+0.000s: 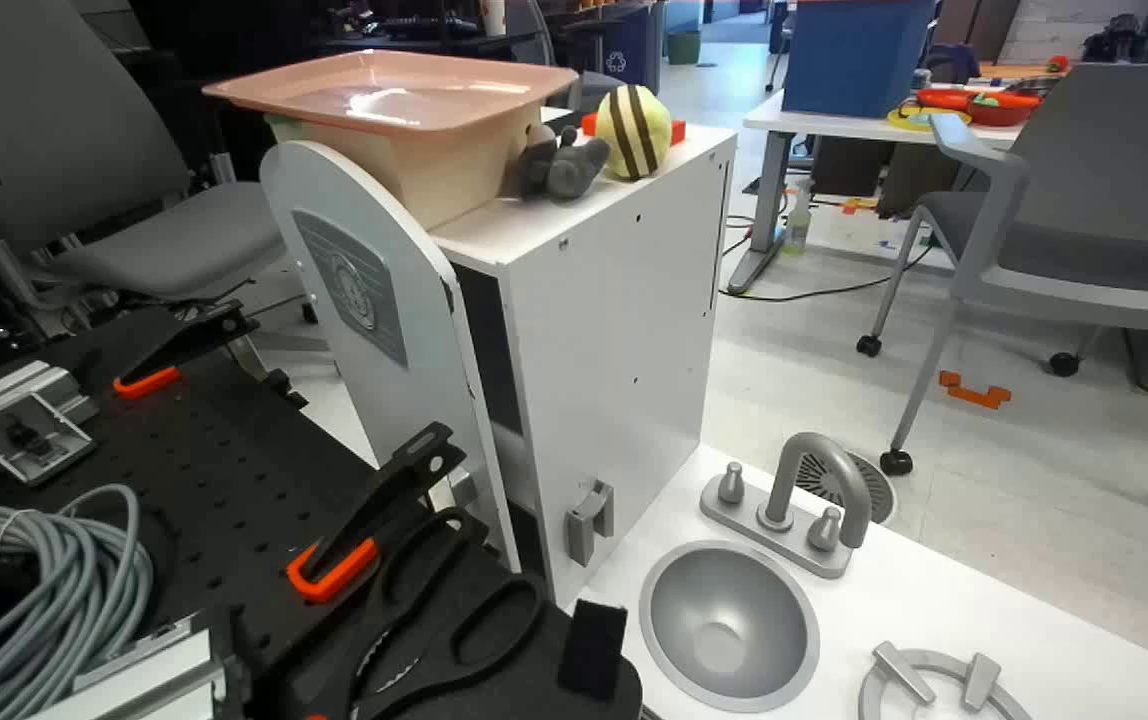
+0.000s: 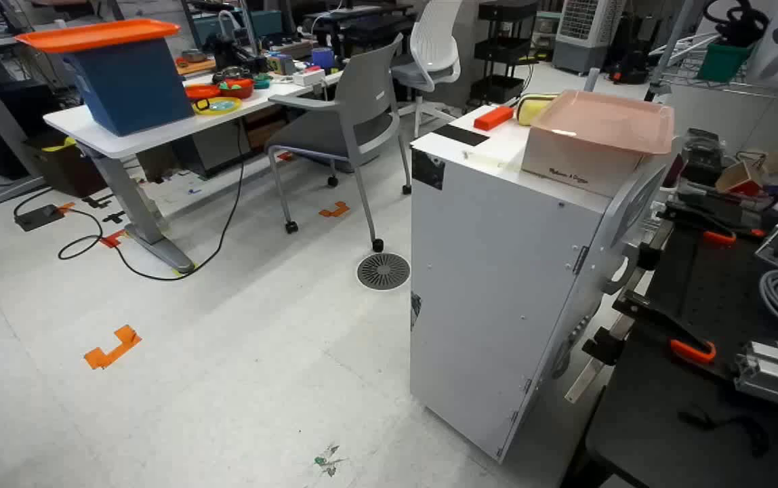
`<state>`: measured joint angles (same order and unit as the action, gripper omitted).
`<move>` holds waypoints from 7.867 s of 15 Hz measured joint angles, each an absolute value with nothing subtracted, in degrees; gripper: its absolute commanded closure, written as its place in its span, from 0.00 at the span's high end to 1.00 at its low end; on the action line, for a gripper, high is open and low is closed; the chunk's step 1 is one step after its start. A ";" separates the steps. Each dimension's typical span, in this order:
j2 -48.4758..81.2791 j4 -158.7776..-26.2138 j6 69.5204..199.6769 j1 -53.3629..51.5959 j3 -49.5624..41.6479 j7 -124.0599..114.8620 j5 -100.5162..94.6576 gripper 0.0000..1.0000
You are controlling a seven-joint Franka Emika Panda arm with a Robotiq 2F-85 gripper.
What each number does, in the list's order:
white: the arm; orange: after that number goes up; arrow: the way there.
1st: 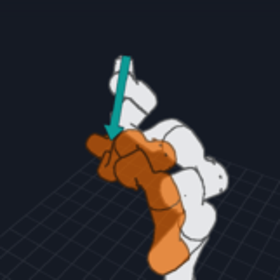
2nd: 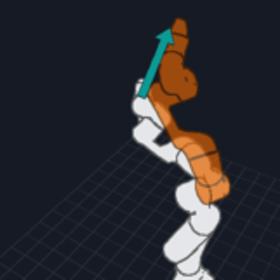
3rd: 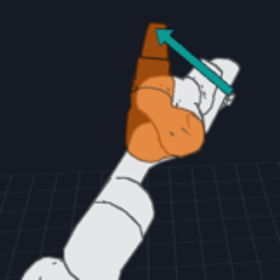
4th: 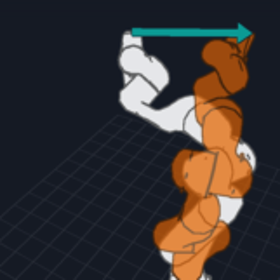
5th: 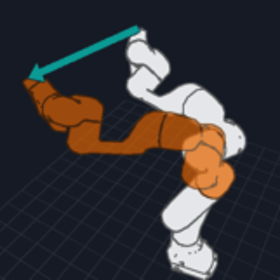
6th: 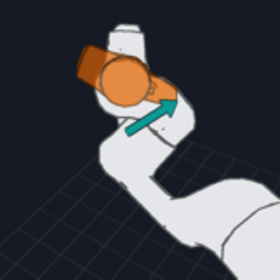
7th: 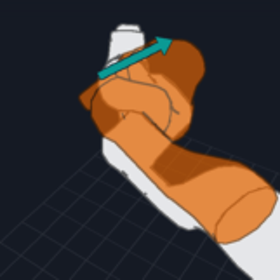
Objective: Pick up the tray
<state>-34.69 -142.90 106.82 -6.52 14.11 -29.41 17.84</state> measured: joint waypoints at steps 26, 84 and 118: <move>-34.75 -142.60 106.85 -6.52 14.11 -29.41 17.84 1.00; -35.01 -140.88 102.99 -1.21 10.49 -26.16 11.12 1.00; -34.76 -139.03 101.74 4.46 5.51 -26.19 9.36 1.00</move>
